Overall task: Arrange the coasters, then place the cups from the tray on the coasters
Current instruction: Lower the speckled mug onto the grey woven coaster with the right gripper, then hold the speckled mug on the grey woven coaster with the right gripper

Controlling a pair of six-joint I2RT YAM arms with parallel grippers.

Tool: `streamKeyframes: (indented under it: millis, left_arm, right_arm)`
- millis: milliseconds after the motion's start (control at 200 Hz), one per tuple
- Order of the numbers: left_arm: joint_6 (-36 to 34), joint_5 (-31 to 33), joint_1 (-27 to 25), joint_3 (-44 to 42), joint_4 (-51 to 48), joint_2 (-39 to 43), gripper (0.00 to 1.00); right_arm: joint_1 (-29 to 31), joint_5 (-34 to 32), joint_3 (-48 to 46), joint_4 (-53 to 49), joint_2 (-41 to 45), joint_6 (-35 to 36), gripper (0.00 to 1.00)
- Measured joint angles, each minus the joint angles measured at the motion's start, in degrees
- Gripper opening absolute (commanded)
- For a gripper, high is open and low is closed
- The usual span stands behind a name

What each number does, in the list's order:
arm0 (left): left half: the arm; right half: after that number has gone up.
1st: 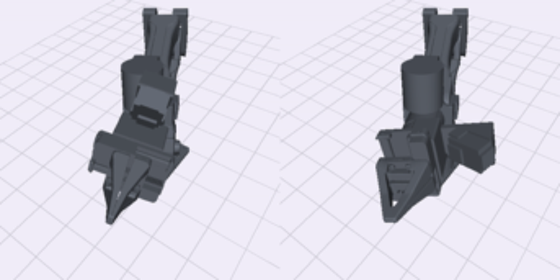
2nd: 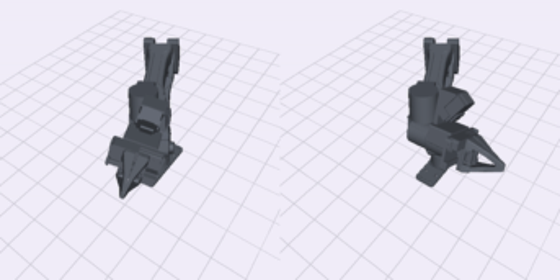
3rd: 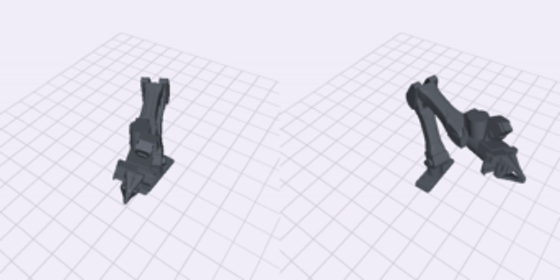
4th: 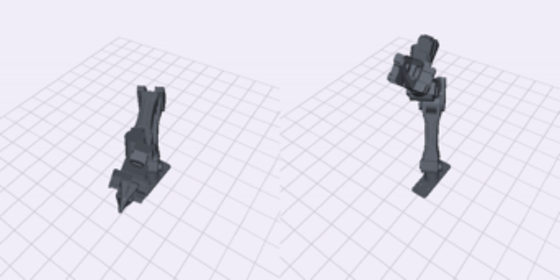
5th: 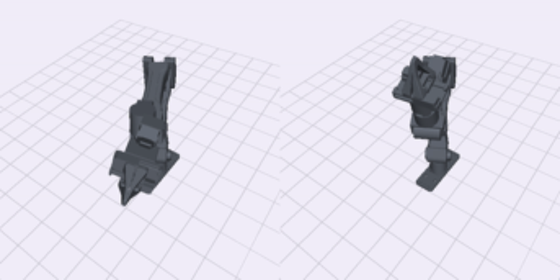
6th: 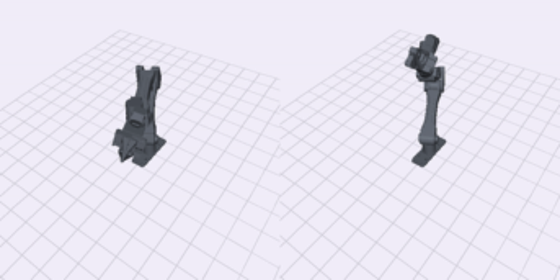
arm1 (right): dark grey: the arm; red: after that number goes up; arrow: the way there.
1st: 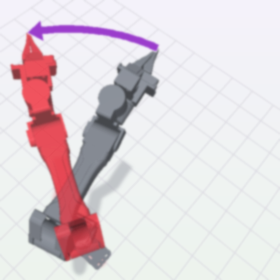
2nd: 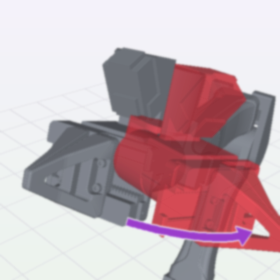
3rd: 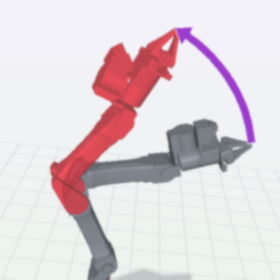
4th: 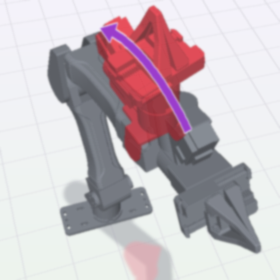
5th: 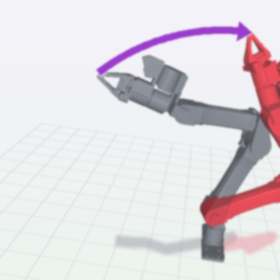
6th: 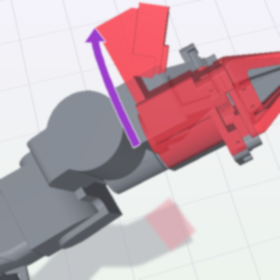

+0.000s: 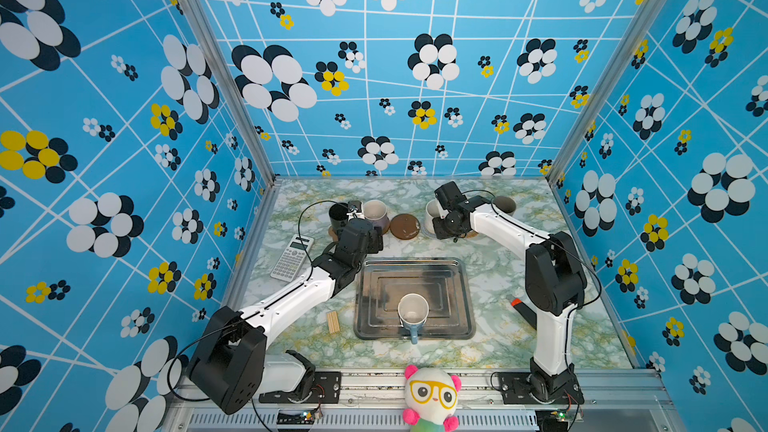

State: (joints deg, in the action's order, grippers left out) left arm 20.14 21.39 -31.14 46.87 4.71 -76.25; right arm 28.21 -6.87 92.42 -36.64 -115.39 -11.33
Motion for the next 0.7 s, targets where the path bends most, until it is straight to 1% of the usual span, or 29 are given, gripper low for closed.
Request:
streamKeyframes:
  millis: [700]
  left_arm:
    - [0.0, 0.0, 0.39, 0.0, 0.0, 0.0, 0.8]
  right_arm:
    - [-0.24, 0.13, 0.59, 0.02, -2.16, 0.02, 0.0]
